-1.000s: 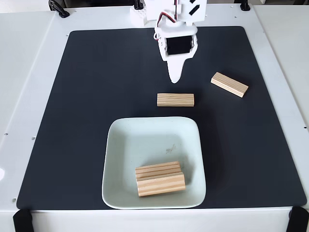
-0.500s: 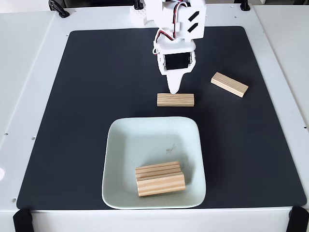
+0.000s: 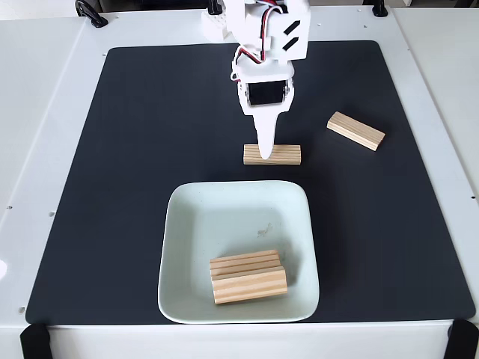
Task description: Pick up the wooden block and place them on the plate.
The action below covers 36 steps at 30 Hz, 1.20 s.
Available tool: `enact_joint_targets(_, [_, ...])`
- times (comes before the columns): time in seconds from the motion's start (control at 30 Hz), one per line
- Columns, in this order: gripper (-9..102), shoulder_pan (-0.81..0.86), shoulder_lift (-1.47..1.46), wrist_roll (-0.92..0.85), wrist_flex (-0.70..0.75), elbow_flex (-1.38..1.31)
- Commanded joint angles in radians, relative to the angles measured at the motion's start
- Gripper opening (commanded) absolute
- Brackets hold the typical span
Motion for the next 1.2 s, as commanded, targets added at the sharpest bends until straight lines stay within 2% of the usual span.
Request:
enact_joint_targets(0.0, [21, -0.002, 0.043, 0.012, -0.009, -0.003])
enact_joint_targets(1.17, [21, -0.029, -0.074, 0.061, -0.04, -0.11])
